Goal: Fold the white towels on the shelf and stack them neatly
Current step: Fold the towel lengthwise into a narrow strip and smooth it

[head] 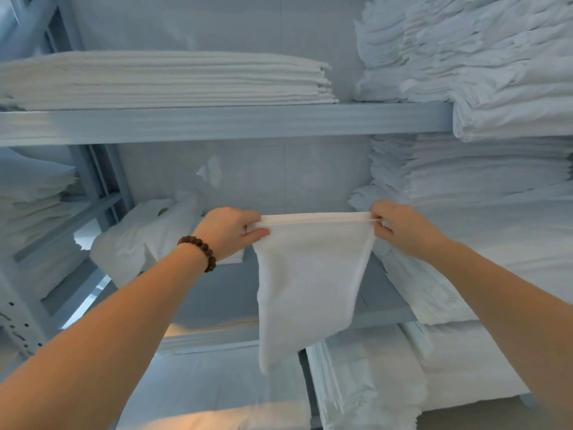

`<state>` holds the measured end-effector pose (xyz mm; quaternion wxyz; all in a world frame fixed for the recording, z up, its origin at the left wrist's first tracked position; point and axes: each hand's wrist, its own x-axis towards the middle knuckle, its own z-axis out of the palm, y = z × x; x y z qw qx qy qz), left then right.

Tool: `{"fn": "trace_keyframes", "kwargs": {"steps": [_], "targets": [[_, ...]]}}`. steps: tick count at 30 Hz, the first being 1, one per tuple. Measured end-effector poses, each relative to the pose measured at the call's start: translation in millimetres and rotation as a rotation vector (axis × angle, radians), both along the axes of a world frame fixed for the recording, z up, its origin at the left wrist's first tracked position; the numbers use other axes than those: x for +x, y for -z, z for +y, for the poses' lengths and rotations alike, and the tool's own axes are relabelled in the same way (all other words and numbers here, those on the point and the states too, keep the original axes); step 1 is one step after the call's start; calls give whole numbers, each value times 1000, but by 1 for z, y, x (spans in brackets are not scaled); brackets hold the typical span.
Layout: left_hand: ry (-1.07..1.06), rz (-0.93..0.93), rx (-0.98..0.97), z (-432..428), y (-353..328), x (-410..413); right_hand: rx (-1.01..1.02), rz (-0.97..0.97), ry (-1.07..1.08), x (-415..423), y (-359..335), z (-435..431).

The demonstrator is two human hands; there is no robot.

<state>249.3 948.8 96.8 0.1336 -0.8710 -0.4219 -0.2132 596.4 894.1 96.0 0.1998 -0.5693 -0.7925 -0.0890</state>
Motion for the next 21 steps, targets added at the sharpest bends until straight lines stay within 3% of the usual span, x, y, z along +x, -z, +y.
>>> {"fn": "trace_keyframes", "kwargs": {"steps": [2, 5, 11, 16, 19, 21], "targets": [[-28, 68, -40, 2, -4, 3, -67, -105, -29, 1, -1, 1], [-39, 39, -33, 6, -4, 6, -39, -61, -31, 4, -4, 7], [-99, 147, -96, 11, 12, 17, -139, -154, -34, 10, -4, 8], [-17, -9, 121, 2, 15, 24, 23, -41, -79, 31, -3, 2], [-38, 216, -64, -5, 36, 37, -223, -186, -54, 37, 30, -1], [-62, 234, -128, -8, 48, 45, -247, -161, -49, 43, 44, -2]]}}
